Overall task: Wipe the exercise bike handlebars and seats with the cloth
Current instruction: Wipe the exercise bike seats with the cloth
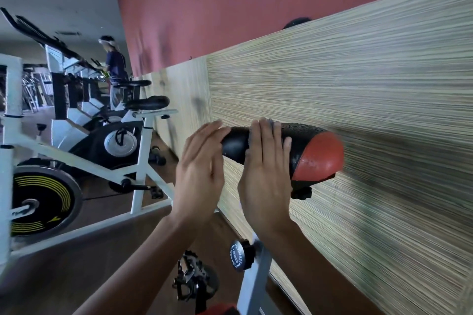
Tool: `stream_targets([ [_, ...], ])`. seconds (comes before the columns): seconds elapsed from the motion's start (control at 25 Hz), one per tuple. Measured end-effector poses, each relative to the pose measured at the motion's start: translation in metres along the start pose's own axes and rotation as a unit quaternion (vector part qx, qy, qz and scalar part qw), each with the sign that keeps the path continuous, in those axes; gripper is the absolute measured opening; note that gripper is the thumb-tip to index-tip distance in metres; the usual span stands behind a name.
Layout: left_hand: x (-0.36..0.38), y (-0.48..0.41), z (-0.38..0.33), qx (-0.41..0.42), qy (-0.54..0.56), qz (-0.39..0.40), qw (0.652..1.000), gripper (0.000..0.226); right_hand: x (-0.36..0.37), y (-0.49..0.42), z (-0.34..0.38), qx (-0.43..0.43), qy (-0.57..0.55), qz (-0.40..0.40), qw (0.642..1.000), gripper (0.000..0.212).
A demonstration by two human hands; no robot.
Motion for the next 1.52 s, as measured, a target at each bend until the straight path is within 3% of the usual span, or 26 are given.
stream_targets([
  [0.08,0.015,0.009,-0.021,0.100,-0.052,0.020,0.993,0.037,-0.001,-0.001,0.002,-0.041,0.038,0.029,0.998,0.058],
  [0.2,0.027,0.018,-0.036,0.147,-0.110,0.031,0.982,0.041,-0.018,0.004,-0.035,-0.063,0.096,0.068,0.991,0.070],
  [0.36,0.045,0.031,-0.042,0.141,-0.278,0.044,0.949,0.063,-0.023,0.007,-0.037,-0.054,0.097,0.052,0.992,0.058],
  [0.44,0.053,0.036,-0.040,0.128,-0.323,0.055,0.936,0.068,-0.026,0.007,-0.047,-0.072,0.103,0.048,0.991,0.055],
  [0.56,0.062,0.038,-0.039,0.113,-0.382,0.070,0.915,0.073,-0.048,0.007,-0.077,-0.011,0.075,0.009,0.997,0.056],
  [0.64,0.070,0.042,-0.043,0.119,-0.414,0.075,0.900,0.079,-0.048,0.010,-0.075,-0.017,0.041,0.002,0.999,0.047],
  [0.72,0.079,0.047,-0.048,0.128,-0.422,0.087,0.893,0.083,-0.045,0.012,-0.071,-0.060,0.014,0.007,0.998,0.040],
  [0.88,0.084,0.047,-0.048,0.126,-0.436,0.093,0.886,0.089,-0.050,0.009,-0.108,0.018,-0.108,-0.036,0.993,0.039],
  [1.0,0.085,0.046,-0.049,0.126,-0.437,0.094,0.886,0.091,-0.049,0.014,-0.101,-0.048,-0.118,-0.025,0.992,0.037],
  [1.12,0.087,0.045,-0.049,0.124,-0.442,0.102,0.883,0.093,-0.051,0.009,-0.123,0.029,-0.201,-0.036,0.978,0.039],
  [1.24,0.088,0.045,-0.048,0.120,-0.445,0.103,0.882,0.094,-0.051,0.011,-0.117,-0.012,-0.178,-0.017,0.984,0.039],
  [1.36,0.087,0.044,-0.049,0.120,-0.434,0.109,0.886,0.092,-0.050,0.009,-0.126,0.046,-0.195,-0.019,0.980,0.041],
  [1.52,0.081,0.044,-0.050,0.136,-0.406,0.107,0.897,0.080,-0.049,0.015,-0.099,-0.004,-0.116,-0.043,0.992,0.037],
])
Point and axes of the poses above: each hand's wrist, its own y-axis away from the middle knuckle, its own x-axis out of the palm, z = x × y, the point moved 10 cm from there along -y, towards the middle knuckle, and after that the axes turned 4 degrees about -x, right-handed, at the moved point
